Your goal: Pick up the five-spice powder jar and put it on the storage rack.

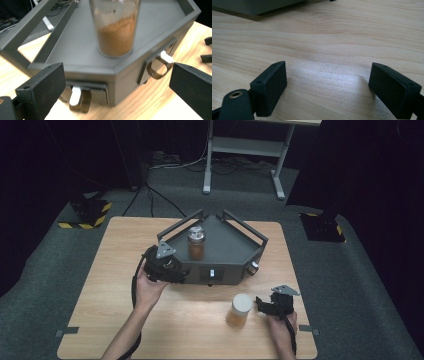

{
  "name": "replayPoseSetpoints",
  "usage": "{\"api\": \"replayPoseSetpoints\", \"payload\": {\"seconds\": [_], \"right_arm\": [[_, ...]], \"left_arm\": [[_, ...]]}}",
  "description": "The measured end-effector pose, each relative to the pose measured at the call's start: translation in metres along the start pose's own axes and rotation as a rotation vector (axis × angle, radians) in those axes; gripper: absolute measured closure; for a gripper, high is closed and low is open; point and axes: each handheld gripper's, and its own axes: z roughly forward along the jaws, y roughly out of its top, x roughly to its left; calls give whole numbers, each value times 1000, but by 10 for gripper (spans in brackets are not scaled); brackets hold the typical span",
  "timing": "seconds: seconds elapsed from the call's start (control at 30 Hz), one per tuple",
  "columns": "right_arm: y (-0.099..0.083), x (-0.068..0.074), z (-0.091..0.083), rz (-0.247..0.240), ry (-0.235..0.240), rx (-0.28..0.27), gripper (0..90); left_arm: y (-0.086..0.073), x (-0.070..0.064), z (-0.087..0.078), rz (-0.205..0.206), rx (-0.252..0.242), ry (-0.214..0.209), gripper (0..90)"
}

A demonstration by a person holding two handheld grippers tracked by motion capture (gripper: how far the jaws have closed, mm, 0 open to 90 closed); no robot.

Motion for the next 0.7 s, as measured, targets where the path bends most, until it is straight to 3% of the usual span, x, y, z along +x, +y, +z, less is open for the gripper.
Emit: {"api": "replayPoseSetpoints", "payload": {"seconds": [0.33, 0.7], "right_arm": [[0, 0, 0, 1, 0, 0, 151], [0, 0, 0, 1, -1, 1, 149]], "left_arm": [[-23, 9, -18, 18, 20, -5, 10], [-48, 20, -26, -13, 55, 0, 10]]}}
